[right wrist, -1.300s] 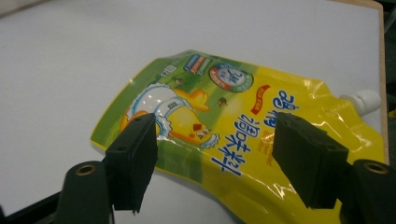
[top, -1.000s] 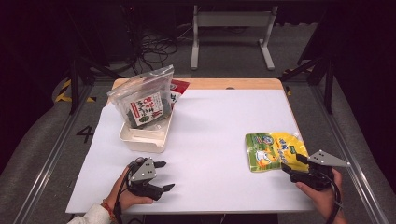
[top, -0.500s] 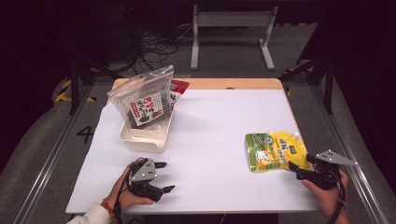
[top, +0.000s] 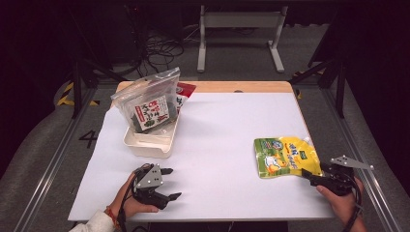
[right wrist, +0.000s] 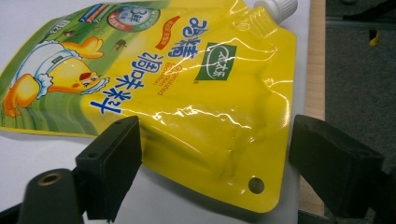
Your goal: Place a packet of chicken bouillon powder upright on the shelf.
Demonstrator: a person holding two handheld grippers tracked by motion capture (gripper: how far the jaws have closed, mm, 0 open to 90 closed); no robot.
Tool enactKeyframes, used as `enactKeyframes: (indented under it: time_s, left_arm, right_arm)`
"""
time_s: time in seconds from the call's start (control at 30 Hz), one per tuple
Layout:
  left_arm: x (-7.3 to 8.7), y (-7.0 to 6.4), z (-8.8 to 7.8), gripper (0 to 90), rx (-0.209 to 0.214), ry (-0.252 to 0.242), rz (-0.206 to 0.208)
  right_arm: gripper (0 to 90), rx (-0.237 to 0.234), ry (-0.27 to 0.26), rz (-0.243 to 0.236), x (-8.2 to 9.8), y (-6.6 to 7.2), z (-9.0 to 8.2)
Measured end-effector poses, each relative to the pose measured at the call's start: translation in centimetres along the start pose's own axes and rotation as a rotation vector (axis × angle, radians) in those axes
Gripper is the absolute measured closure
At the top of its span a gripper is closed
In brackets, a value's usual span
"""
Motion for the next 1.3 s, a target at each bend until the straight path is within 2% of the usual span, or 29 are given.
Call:
enactKeyframes:
  time_s: [0.03, 0.07, 0.1, 0.2, 0.37, 0.4, 0.43, 0.47, 0.5, 0.57, 0.63, 0.7, 0.8, 0.83, 0.93, 1.0, 1.03, 1.07, 1.1, 1.13, 1.23, 1.3]
  left_arm:
    - [0.0, 0.0, 0.0, 19.4, 0.0, 0.0, 0.0]
    - [0.0, 0.0, 0.1, 19.4, 0.001, 0.001, -0.001]
    - [0.0, 0.0, 0.1, 19.4, -0.001, 0.002, 0.001]
    - [-0.1, -0.1, 0.1, 19.4, 0.001, 0.004, 0.007]
    - [0.0, -0.1, 0.1, 19.4, 0.004, 0.009, 0.01]
    - [0.0, -0.1, 0.1, 19.4, 0.004, 0.009, 0.01]
    - [0.0, -0.1, 0.1, 19.4, 0.006, 0.009, 0.009]
    - [0.0, -0.1, 0.1, 19.4, 0.005, 0.011, 0.009]
    - [0.0, -0.2, 0.2, 19.4, 0.005, 0.01, 0.006]
    - [-0.1, -0.2, 0.2, 19.4, 0.006, 0.009, 0.005]
    - [-0.1, -0.2, 0.1, 19.4, 0.007, 0.006, 0.004]
    - [0.0, -0.2, 0.0, 19.4, 0.004, 0.006, 0.005]
    - [0.0, -0.2, -0.1, 19.4, 0.004, -0.001, -0.006]
    - [0.0, -0.1, -0.1, 19.4, 0.005, 0.004, 0.003]
    - [-0.1, -0.2, 0.0, 19.4, 0.007, 0.005, 0.004]
    - [-0.1, -0.3, 0.1, 19.4, 0.012, 0.005, 0.008]
    - [-0.1, -0.3, 0.1, 19.4, 0.012, 0.005, 0.008]
    - [-0.1, -0.3, 0.1, 19.4, 0.015, 0.004, 0.005]
    - [-0.1, -0.3, 0.2, 19.3, 0.014, 0.007, 0.007]
    - [-0.1, -0.3, 0.2, 19.4, 0.013, 0.008, 0.008]
    - [0.0, -0.3, 0.0, 19.4, 0.01, 0.006, 0.005]
    - [0.0, -0.3, 0.0, 19.3, 0.009, 0.005, 0.003]
  right_arm:
    - [16.2, 0.0, 0.0, 0.0, 0.0, 0.0, 0.0]
    - [15.1, -0.026, -0.005, 0.029, -0.2, 0.0, 0.1]
    - [15.3, -0.029, -0.008, 0.041, -0.3, 0.0, 0.1]
    - [17.9, -0.016, -0.021, 0.025, -0.5, 0.1, 0.0]
    - [18.6, -0.021, -0.048, 0.008, -1.1, 0.3, -0.2]
    - [22.6, -0.026, -0.056, 0.004, -1.2, 0.4, -0.3]
    - [26.5, -0.074, -0.073, 0.011, -1.4, 0.6, -0.4]
    - [25.3, -0.105, -0.076, 0.024, -1.5, 0.9, -0.4]
    - [25.7, -0.104, -0.064, 0.014, -1.6, 1.1, -0.2]
    - [25.8, -0.065, -0.038, -0.038, -1.7, 1.4, 0.1]
    - [26.3, -0.05, -0.033, -0.035, -1.7, 1.5, 0.0]
    - [26.1, -0.016, -0.036, -0.01, -1.6, 1.3, -0.5]
    - [26.9, -0.013, -0.039, 0.02, -1.1, 1.0, -0.9]
    - [27.0, -0.016, -0.032, 0.036, -1.0, 0.9, -0.8]
    - [26.7, -0.021, -0.014, 0.033, -0.9, 1.2, -0.4]
    - [28.0, -0.083, -0.015, 0.051, -1.0, 1.6, -0.2]
    - [28.0, -0.083, -0.015, 0.051, -1.0, 1.6, -0.2]
    - [29.1, -0.106, -0.017, 0.057, -1.0, 1.8, 0.0]
    - [29.4, -0.107, -0.008, 0.039, -1.1, 2.0, 0.1]
    - [29.8, -0.078, 0.001, 0.012, -1.2, 2.1, 0.1]
    - [25.2, 0.003, -0.026, 0.05, -1.5, 1.2, -0.7]
    - [24.8, 0.018, -0.023, 0.059, -1.3, 0.9, -0.8]
Point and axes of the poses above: each handheld gripper's, and its own axes: z roughly forward along the jaws, x roughly out of its underside, y roughly to its left, the point moved 6 cm from there along z, roughly forward along the jaws, and after that the axes turned 2 degrees about z, right-handed, at the moved point
